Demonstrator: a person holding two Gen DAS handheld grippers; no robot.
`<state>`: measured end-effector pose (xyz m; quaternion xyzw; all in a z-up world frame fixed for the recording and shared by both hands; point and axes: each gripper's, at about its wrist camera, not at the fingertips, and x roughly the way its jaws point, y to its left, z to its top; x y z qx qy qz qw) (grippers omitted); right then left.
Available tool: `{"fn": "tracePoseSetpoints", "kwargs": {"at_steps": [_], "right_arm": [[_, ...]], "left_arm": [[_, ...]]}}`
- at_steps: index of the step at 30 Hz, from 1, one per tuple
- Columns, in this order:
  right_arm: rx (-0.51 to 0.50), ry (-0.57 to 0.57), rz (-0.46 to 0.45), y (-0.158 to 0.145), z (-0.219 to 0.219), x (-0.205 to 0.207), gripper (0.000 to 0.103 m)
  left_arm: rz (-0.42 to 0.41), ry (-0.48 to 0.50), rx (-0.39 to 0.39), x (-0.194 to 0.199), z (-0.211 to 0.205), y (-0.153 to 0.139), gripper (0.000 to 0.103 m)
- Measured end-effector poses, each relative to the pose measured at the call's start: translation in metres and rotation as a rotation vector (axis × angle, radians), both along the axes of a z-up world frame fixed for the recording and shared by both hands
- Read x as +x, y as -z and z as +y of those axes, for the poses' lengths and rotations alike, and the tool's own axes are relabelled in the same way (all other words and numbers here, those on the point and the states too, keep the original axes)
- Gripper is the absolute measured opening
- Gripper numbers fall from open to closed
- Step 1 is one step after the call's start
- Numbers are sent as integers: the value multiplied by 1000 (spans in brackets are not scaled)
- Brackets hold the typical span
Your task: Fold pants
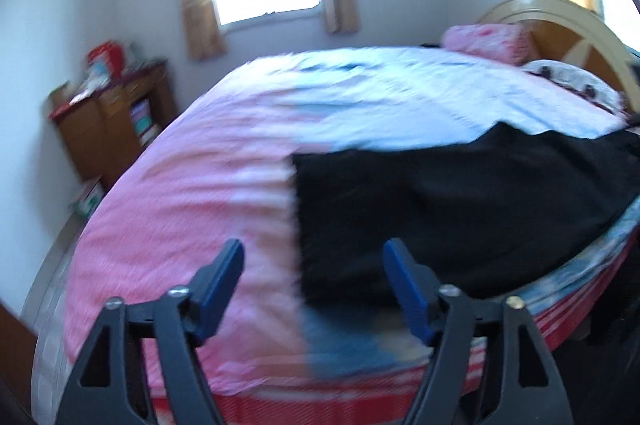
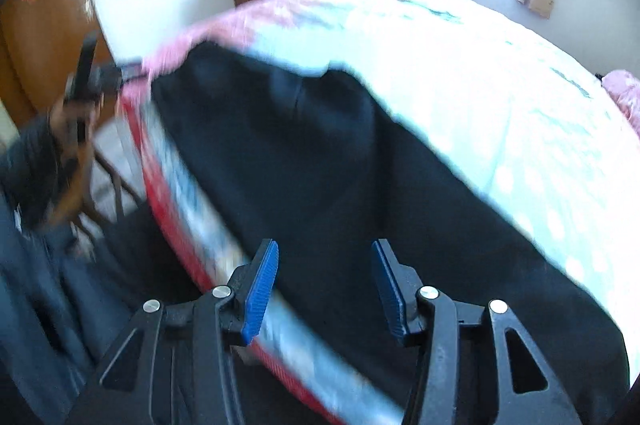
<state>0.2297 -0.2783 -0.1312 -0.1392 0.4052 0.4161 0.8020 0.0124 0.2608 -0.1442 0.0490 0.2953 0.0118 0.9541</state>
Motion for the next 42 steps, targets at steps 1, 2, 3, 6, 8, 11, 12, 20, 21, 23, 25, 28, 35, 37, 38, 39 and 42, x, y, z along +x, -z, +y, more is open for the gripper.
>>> {"fn": "tracePoseSetpoints", "kwargs": {"at_steps": [1,2,3,6,8,11,12,20,21,23,25,28,35,37,38,39,42], "right_arm": [[38,12,30,-3,11,10,50],[72,24,59,-5,20,24,50],[96,32,78,-6,30,34,50],[161,71,156,-5,62,72,50],[190,75,234,1,83,92,50],[203,119,346,17,111,123,50],[216,131,397,27,121,134,50],[216,147,564,68,151,171,7],[203,167,544,68,153,174,7],[212,179,515,65,153,179,5],[226,210,499,62,150,187,5],[222,227,522,72,148,194,5],[231,238,534,86,142,195,17],[204,278,498,73,128,185,54],[202,301,464,64,116,177,59],[221,318,430,52,96,164,59],[281,358,418,35,37,131,59]], "left_arm": [[2,20,0,4,-9,0,84],[8,40,4,12,-17,1,84],[15,53,14,19,-23,3,84],[37,33,32,45,-24,6,84],[47,-4,-8,61,-14,5,84],[55,-5,-72,73,-6,1,84],[57,-8,-62,77,-6,2,83],[89,14,-56,98,-11,13,83],[91,16,-55,100,-11,13,83],[96,13,-42,103,-11,15,84],[106,1,-18,108,-12,18,84],[130,-16,-28,116,-7,25,84],[135,-53,-9,108,-12,16,84],[105,-47,17,98,-23,2,83],[84,-25,15,93,-32,-7,83],[69,-2,5,89,-42,-14,84],[53,94,-37,86,-80,-27,84]]}}
